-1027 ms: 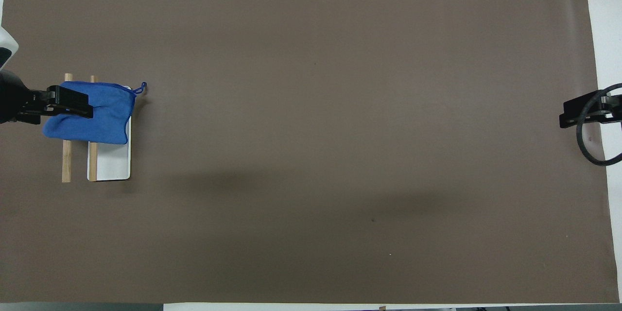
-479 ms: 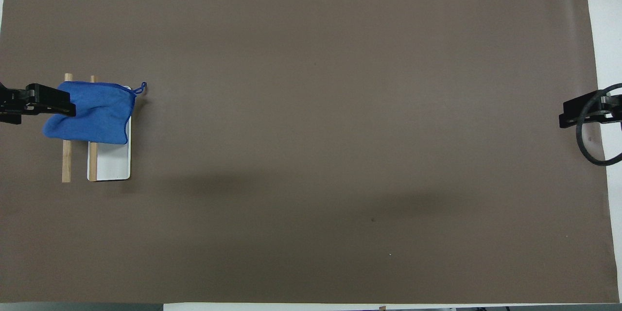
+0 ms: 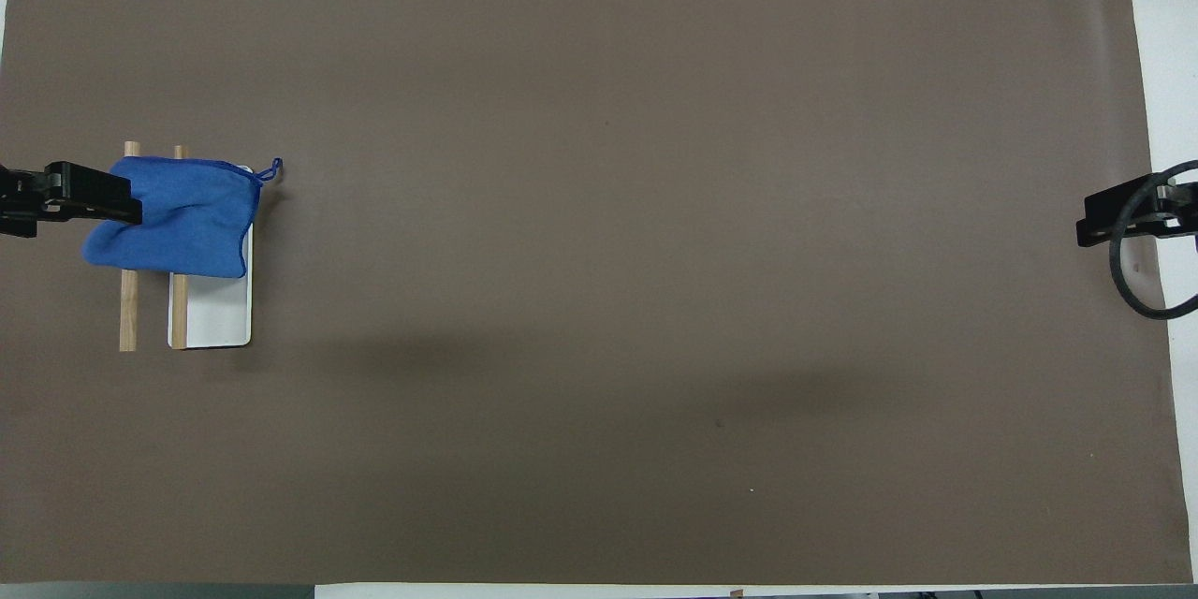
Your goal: Right arm passes towel to left arm to hang
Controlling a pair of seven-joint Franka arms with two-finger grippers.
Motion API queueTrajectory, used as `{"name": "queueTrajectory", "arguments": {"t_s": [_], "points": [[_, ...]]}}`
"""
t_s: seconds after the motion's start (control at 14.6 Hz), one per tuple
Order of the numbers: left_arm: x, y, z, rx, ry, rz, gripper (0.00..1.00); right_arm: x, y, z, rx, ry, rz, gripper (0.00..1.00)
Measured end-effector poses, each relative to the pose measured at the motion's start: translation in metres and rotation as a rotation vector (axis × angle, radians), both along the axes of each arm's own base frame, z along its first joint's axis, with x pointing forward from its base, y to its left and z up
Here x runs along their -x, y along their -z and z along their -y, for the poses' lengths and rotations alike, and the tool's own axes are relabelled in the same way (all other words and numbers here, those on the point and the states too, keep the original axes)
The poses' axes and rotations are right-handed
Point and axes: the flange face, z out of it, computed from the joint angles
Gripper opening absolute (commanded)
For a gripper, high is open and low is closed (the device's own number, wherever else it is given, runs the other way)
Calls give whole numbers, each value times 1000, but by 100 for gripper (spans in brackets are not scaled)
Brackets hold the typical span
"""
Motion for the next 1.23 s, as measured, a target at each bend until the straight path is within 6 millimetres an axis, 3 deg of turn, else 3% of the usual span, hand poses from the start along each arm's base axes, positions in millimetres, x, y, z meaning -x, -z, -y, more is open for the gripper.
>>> {"name": "queueTrajectory", "arguments": {"t_s": [1.23], "points": [[0, 1, -3, -28, 57, 0, 100, 0, 0, 0, 0, 0, 4, 100]]}}
